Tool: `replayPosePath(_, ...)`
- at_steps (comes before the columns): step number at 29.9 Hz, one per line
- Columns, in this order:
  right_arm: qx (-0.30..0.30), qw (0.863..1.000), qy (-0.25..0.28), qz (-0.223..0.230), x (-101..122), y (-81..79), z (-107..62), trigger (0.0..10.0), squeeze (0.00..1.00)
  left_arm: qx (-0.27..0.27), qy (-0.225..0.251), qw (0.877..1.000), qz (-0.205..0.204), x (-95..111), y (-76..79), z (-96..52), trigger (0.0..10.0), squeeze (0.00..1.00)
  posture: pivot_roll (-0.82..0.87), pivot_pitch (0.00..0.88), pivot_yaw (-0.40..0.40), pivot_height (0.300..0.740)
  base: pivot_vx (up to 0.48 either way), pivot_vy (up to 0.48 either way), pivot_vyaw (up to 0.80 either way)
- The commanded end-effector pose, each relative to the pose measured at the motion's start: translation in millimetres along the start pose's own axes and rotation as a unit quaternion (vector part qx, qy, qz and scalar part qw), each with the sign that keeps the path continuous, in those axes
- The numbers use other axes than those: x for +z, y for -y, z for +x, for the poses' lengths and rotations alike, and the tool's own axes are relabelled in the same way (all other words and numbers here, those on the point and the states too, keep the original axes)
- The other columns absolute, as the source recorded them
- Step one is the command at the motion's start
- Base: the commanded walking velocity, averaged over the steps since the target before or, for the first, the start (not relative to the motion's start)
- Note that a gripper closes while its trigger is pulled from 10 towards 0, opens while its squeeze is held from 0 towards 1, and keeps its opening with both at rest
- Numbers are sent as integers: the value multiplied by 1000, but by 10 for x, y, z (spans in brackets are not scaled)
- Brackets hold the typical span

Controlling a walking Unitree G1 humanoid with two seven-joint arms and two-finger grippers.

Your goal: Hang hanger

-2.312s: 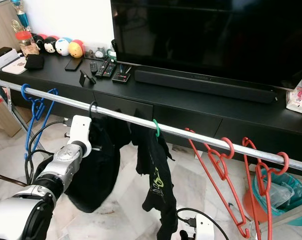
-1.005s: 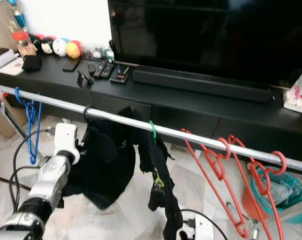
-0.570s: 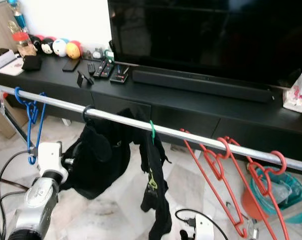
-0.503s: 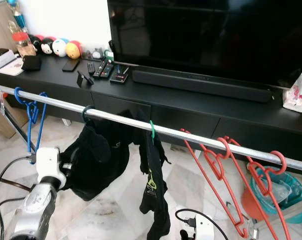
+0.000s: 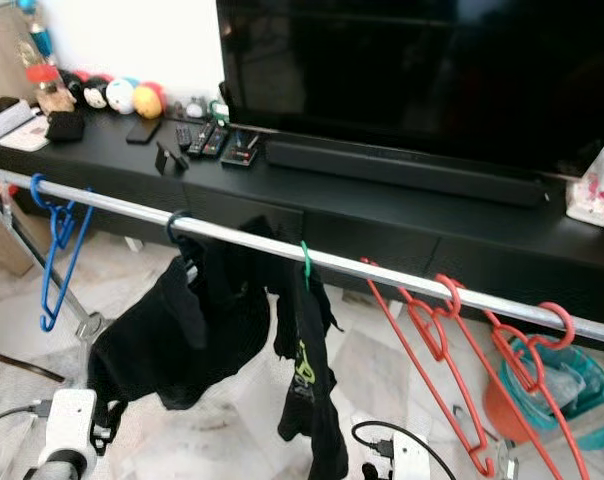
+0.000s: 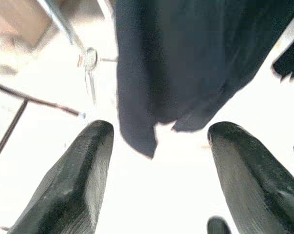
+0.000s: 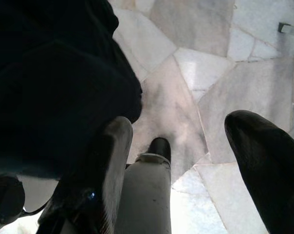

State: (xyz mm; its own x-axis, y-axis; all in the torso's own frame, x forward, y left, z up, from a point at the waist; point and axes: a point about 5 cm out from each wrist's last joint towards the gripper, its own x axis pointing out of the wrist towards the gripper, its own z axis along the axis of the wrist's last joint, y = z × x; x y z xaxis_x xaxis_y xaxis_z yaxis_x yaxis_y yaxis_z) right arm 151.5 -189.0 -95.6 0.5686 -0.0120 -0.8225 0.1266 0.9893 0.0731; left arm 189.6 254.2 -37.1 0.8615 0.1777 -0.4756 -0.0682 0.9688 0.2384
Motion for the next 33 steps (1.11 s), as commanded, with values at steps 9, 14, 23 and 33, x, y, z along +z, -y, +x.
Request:
replayPosePath(9,-13,1000,4,13,5,145,-24,10000,0,-14,-72,997,10,-208,102,5,10000,0,54,0,-32,740,0,0,0)
replayPosePath(14,-13,1000,4,13,8,145,-24,10000,0,-32,-148,988,29,-433,157,-78,10000,0,54,0,-33,740,0,0,0)
replayPosePath(23,-15,1000,6,19,9,172,-30,10000,0,-34,-186,982,2,-492,224,-79,10000,0,48,0,-35,740,0,0,0)
replayPosePath(33,-16,1000,6,20,4,188,-34,10000,0,-43,-187,981,4,-463,285,-51,10000,0,47,0,-35,740,0,312,0)
